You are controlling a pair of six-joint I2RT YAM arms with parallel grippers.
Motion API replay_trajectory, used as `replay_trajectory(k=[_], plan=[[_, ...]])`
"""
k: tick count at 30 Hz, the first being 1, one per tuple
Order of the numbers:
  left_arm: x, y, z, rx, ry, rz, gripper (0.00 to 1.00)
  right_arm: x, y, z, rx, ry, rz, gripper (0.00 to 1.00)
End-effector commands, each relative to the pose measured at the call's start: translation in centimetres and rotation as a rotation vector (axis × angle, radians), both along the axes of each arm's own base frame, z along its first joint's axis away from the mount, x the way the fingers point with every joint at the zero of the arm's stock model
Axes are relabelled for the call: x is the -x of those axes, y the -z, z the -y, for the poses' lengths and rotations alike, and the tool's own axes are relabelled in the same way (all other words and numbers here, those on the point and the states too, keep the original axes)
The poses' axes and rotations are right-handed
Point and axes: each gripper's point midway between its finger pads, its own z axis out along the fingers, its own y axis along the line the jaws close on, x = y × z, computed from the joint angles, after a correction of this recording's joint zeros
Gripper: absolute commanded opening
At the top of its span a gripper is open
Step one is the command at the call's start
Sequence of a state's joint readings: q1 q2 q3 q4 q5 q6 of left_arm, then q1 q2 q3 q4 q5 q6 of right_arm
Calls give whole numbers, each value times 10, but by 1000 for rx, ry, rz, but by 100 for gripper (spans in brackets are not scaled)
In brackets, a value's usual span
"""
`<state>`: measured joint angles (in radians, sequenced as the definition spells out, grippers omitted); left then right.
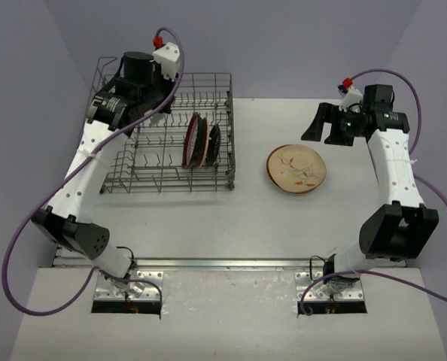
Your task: Unload the plates from the dish rack
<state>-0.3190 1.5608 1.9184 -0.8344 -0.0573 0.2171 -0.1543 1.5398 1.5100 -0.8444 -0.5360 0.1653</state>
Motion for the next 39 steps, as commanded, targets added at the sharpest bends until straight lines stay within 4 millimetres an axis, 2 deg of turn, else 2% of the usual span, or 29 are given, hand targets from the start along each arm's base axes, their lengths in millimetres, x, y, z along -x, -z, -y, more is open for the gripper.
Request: replay_trajectory(k=[1, 3, 4, 7, 8, 10, 13, 14, 18, 24, 26, 30, 33, 39], plan=[[11, -64, 4, -173, 94, 278, 0, 1, -43, -21, -109, -57, 86, 99], [28, -77, 21, -270, 176, 383, 0, 2, -50, -30, -164, -84, 90, 99], [34, -76, 25, -309, 199, 407, 0, 3, -52, -33, -186, -92, 88, 99], [50, -50, 38, -504, 257, 457, 0, 9, -63, -51, -315, -148, 70, 99], [54, -45, 43, -558, 276, 473, 0, 8, -63, -51, -325, -141, 63, 99], [75, -43, 63, -694, 364, 557, 0, 13, -70, -63, -422, -195, 53, 99], [96, -7, 79, -893, 472, 607, 0, 25, -76, -80, -580, -234, 0, 99], [105, -15, 86, -949, 497, 682, 0, 29, -69, -85, -612, -257, -7, 99], [129, -3, 107, -1129, 615, 843, 0, 43, -57, -107, -619, -303, -58, 99], [152, -7, 140, -1176, 687, 991, 0, 54, -35, -130, -611, -358, -126, 99], [157, -8, 146, -1168, 692, 1018, 0, 63, -34, -144, -613, -411, -140, 99], [164, -7, 156, -1151, 707, 1058, 0, 69, -33, -157, -593, -459, -127, 99], [166, -4, 161, -1146, 712, 1065, 0, 71, -35, -164, -591, -485, -119, 89], [163, 0, 164, -1140, 696, 1052, 0, 76, -47, -167, -626, -526, -88, 22]])
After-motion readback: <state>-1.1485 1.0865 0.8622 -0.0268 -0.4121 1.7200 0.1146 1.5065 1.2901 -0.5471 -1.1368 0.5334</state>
